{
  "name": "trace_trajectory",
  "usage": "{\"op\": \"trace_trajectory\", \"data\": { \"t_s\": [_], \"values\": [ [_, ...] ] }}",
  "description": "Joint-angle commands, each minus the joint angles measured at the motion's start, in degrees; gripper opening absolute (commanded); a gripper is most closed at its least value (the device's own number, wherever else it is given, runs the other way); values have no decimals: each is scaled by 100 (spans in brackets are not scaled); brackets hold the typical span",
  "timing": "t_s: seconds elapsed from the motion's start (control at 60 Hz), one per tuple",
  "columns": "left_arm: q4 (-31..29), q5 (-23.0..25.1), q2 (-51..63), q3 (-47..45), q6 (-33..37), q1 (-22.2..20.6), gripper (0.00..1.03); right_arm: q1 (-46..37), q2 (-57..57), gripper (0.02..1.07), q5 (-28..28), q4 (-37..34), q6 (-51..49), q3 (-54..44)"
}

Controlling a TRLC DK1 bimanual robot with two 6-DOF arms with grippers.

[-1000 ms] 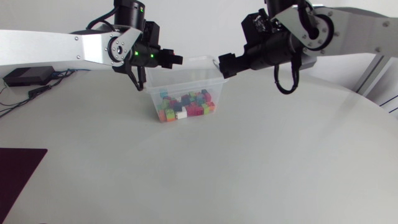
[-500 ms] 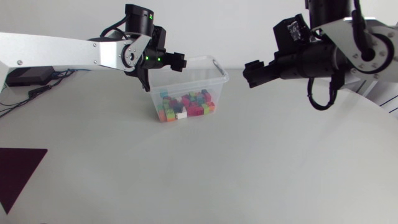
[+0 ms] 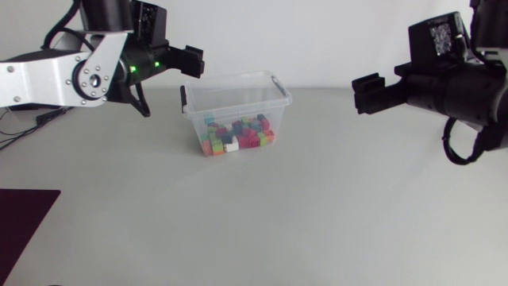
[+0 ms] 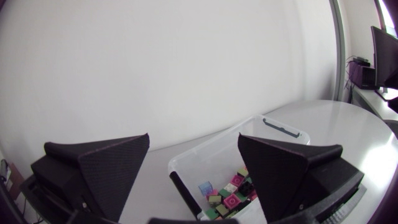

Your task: Place the duplo bricks in the container

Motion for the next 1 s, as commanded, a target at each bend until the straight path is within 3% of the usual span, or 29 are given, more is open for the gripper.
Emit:
{"op": "trace_trajectory", "data": {
  "t_s": [0.0,0.533,0.983],
  "values": [
    [89,-35,-447,-407,176,112,99,-20,-387,103,139,180,-173,-309],
    [212,132,-2574,-2253,264,639,99,-64,-2057,103,623,479,-604,-1382],
    [89,158,-4305,-3720,448,876,99,-354,-3340,103,658,382,-938,-2252]
  ]
}}
